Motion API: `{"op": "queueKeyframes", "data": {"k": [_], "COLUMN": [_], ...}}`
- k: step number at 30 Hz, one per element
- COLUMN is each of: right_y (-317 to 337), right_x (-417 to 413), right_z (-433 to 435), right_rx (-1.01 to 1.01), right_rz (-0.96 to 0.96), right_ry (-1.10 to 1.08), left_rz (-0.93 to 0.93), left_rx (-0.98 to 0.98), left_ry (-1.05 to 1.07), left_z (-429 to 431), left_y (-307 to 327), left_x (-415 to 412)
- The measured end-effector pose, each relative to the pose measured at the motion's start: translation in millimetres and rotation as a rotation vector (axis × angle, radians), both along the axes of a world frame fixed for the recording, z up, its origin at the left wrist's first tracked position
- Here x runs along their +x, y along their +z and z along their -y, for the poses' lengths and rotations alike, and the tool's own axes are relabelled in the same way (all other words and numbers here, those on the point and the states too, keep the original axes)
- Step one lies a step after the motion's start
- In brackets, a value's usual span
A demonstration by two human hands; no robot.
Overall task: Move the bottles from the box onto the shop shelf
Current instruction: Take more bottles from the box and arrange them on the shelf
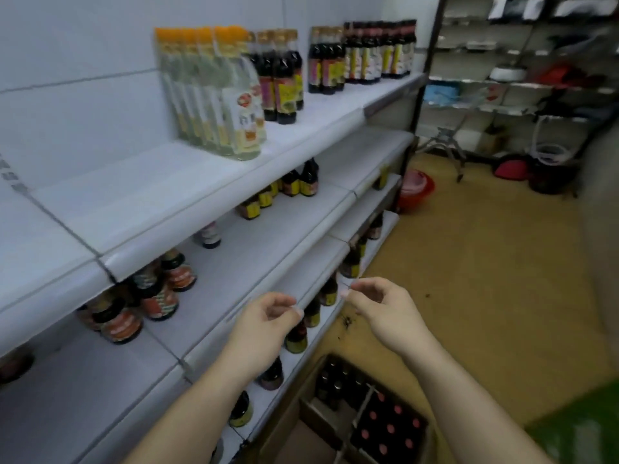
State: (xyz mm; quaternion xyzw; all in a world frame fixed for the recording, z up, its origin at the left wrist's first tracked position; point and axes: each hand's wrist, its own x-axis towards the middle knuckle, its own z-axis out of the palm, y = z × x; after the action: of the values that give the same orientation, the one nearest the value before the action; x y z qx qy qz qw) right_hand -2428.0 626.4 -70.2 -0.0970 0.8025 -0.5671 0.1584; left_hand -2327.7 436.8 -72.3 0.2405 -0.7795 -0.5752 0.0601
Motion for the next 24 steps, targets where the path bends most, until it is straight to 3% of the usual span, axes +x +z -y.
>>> {"op": "queueKeyframes", "data": {"k": [15, 24], "right_y": [-156, -327], "right_x": [-54, -76], "right_z": [30, 42], "right_rx": [0.195, 0.289], "right_rz": [0.346, 0.522], "right_ry": [-0.426, -0.521], "left_rz": [0.306, 0.436], "left_rx": [0.01, -0.105], "left_ry": [-0.349, -0.39], "left_z": [45, 45], "left_y": [-181, -345], "left_x": [-153, -202]}}
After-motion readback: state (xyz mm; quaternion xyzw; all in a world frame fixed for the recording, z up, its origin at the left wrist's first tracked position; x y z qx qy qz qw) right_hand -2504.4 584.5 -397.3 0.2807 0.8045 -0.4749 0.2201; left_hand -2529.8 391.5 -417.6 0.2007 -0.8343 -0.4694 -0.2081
